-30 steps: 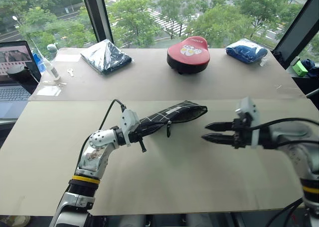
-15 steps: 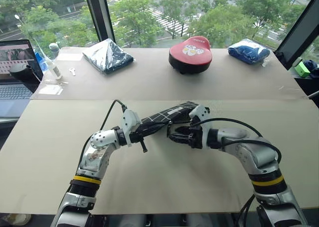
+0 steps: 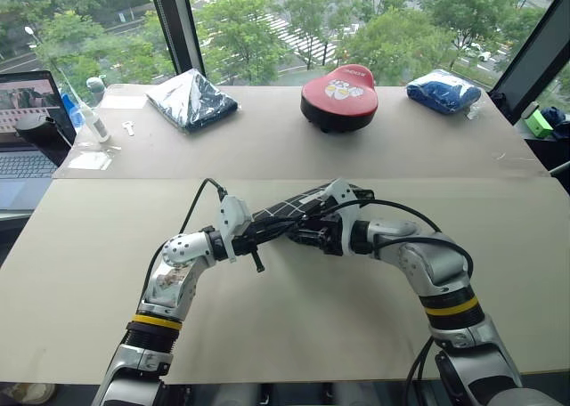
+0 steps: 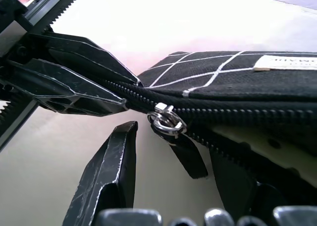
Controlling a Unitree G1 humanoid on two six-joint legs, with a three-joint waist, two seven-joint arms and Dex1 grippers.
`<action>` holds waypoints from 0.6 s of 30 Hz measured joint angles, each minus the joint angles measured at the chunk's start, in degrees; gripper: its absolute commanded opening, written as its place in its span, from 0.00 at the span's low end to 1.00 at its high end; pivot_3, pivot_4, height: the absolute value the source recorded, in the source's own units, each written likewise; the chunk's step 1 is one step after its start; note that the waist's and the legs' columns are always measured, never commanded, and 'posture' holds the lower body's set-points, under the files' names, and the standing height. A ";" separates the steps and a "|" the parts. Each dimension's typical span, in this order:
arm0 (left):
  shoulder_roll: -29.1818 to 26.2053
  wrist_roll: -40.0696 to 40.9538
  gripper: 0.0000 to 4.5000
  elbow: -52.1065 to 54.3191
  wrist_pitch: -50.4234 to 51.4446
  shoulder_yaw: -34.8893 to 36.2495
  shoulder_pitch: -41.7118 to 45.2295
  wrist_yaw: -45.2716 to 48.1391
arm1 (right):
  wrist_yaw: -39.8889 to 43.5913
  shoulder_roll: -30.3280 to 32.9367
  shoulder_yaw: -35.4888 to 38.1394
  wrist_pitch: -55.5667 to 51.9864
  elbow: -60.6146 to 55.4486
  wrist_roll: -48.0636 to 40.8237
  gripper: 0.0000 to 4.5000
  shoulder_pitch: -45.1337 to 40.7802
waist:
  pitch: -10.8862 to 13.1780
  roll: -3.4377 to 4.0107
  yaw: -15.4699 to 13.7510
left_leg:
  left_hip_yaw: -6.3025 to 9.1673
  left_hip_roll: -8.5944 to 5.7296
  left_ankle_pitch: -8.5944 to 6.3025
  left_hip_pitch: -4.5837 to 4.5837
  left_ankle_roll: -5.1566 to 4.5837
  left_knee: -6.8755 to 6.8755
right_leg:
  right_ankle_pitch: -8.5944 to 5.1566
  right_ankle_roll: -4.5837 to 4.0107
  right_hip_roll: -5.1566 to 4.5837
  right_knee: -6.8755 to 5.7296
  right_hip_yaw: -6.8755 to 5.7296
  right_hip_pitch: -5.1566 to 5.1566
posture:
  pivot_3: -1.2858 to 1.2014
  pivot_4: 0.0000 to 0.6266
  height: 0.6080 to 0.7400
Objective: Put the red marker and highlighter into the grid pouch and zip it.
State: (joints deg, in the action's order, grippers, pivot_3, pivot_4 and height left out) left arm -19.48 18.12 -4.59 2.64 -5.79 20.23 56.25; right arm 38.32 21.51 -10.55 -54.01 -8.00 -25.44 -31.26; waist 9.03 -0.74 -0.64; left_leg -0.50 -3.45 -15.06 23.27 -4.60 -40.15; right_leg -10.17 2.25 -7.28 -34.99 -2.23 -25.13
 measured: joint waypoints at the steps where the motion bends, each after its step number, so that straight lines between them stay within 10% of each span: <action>1: 0.00 0.00 0.00 -0.06 -0.08 0.00 0.00 0.01 | 0.17 0.36 0.08 0.06 -0.11 0.00 0.25 0.06 | 0.00 0.00 0.00 | 0.00 0.00 0.00 0.00 0.00 0.00 | 0.00 0.00 0.00 0.00 0.00 0.00 | 0.52 0.24 1.00; 4: -0.01 0.00 0.00 -0.35 -0.39 0.00 0.00 0.04 | 0.58 1.17 0.45 0.86 -0.59 -0.14 0.01 0.40 | 0.00 0.00 0.00 | 0.00 0.01 -0.01 0.00 -0.02 0.00 | 0.00 0.00 0.01 0.00 0.00 0.00 | 0.52 0.24 1.00; 18: 0.04 -0.03 0.00 -0.94 -1.36 -0.38 0.00 0.54 | 4.95 9.73 4.08 1.02 -3.36 -1.71 0.01 2.97 | 0.00 0.00 -0.22 | 0.00 0.00 -0.06 0.01 -0.10 -0.01 | 0.00 0.00 -0.01 0.05 -0.01 0.06 | 0.52 0.24 1.00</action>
State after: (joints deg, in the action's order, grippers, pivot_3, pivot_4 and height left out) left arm -19.44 18.09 -5.53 1.28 -6.17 20.23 56.79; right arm 43.26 31.24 -6.46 -52.99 -11.36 -27.15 -28.29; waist 9.03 -0.74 -0.86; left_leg -0.50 -3.45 -15.11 23.28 -4.70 -40.16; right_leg -10.17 2.26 -7.29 -34.94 -2.24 -25.07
